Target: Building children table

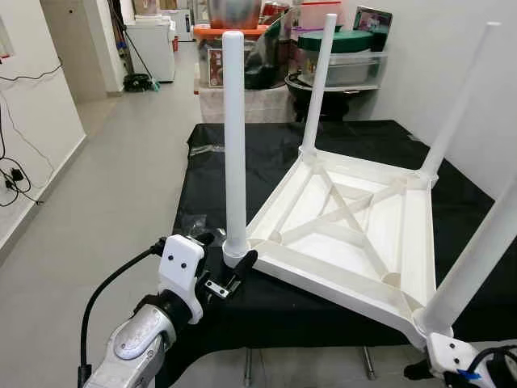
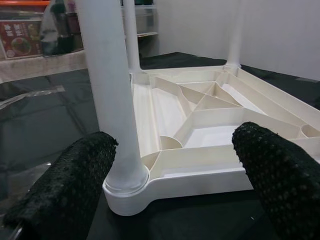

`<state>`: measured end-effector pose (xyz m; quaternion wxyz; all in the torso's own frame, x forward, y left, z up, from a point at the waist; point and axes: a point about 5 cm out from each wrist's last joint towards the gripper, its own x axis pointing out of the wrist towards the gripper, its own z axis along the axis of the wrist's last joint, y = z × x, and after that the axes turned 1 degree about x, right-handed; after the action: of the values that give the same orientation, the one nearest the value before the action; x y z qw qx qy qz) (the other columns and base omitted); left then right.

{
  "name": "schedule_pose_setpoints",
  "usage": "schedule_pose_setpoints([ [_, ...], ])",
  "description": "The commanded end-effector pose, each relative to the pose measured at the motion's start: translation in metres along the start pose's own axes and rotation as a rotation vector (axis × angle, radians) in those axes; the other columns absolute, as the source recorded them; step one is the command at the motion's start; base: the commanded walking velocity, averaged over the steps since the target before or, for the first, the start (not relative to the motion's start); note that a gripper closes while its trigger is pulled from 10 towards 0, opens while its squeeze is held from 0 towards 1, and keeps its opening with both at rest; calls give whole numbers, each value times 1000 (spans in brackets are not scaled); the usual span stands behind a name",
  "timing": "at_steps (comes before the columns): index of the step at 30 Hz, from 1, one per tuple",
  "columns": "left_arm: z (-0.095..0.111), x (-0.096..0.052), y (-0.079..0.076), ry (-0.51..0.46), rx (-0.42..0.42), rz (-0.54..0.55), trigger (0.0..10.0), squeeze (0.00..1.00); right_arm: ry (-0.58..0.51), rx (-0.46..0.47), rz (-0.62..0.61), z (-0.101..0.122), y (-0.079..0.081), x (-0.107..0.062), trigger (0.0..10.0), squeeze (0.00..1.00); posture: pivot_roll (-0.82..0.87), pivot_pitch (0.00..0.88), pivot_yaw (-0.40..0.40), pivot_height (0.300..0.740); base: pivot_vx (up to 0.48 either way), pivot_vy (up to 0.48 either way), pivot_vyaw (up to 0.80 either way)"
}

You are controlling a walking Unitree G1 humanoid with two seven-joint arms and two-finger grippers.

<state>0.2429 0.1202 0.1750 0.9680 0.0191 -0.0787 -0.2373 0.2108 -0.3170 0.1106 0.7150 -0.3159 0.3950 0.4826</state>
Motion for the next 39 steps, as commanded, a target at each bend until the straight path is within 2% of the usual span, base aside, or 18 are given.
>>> schedule_pose_setpoints([
  [1, -4, -1, 1, 21, 4, 7, 10000, 0, 36, -21, -37, -4, -4, 2, 10000, 0, 22, 0, -62, 740, 0, 0, 0],
  [2, -4, -1, 1, 20, 4, 7, 10000, 0, 41, -23, -69, -4, -9, 3, 10000, 0, 22, 0, -62, 740, 0, 0, 0],
  [5, -4, -1, 1, 17, 5, 15, 10000, 0, -5, -15, -365, 10, -48, -1, 10000, 0, 24, 0, -61, 740, 0, 0, 0],
  [6, -4, -1, 1, 17, 5, 15, 10000, 0, -5, -15, -365, 10, -48, -1, 10000, 0, 24, 0, -61, 740, 0, 0, 0],
  [7, -4, 0, 1, 17, 6, 18, 10000, 0, -52, -9, -463, 19, -60, -3, 10000, 0, 26, 0, -62, 740, 0, 0, 0],
  [9, -4, 0, 1, 17, 6, 18, 10000, 0, -52, -9, -463, 19, -60, -3, 10000, 0, 26, 0, -62, 740, 0, 0, 0],
  [10, -4, 0, 2, 15, 10, 22, 10000, 0, -105, 12, -581, 30, -75, -6, 10000, 0, 29, 0, -62, 740, 0, 0, 0],
  [12, -4, 1, 2, 15, 13, 26, 10000, 0, -92, 32, -656, 31, -83, -7, 10000, 0, 29, 0, -62, 740, 0, 0, 0],
  [15, -5, 2, 3, 17, 18, 28, 10000, 0, -47, 46, -719, 25, -90, -8, 10000, 0, 33, 0, -61, 740, 0, 0, 0],
  [21, -5, 1, 3, 17, 18, 29, 10000, 0, -5, 72, -698, 14, -87, -4, 10000, 0, 30, 0, -58, 740, 0, 0, 0],
  [22, -5, 1, 3, 18, 18, 29, 10000, 0, 0, 102, -710, 10, -86, -3, 10000, 0, 30, 0, -58, 740, 0, 0, 0],
  [25, -6, 2, 3, 19, 14, 29, 10000, 0, -75, 227, -816, 7, -92, -5, 10000, 0, 25, 0, -51, 740, 0, 0, 0],
  [28, -6, 3, 3, 19, 14, 29, 10000, 0, -91, 247, -850, 7, -94, -7, 10000, 0, 25, 0, -51, 740, 0, 0, 0],
  [30, -6, 4, 3, 17, 14, 25, 10000, 0, -179, 352, -937, 9, -102, -15, 10000, 0, 25, 0, -45, 740, 0, 0, 0],
  [33, -5, 4, 4, 16, 17, 21, 10000, 0, -310, 469, -981, 13, -109, -22, 10000, 0, 25, 0, -44, 740, 0, 0, 0],
  [35, -5, 4, 5, 17, 18, 24, 10000, 0, -358, 488, -1029, 16, -113, -30, 10000, 0, 26, 0, -43, 740, 0, 0, 0],
  [37, -5, 4, 5, 17, 18, 25, 10000, 0, -362, 481, -1060, 16, -115, -33, 10000, 0, 26, 0, -43, 740, 0, 0, 0],
  [39, -6, 4, 4, 18, 16, 24, 10000, 0, -366, 556, -1138, 11, -119, -39, 10000, 0, 26, 0, -44, 740, 0, 0, 0],
])
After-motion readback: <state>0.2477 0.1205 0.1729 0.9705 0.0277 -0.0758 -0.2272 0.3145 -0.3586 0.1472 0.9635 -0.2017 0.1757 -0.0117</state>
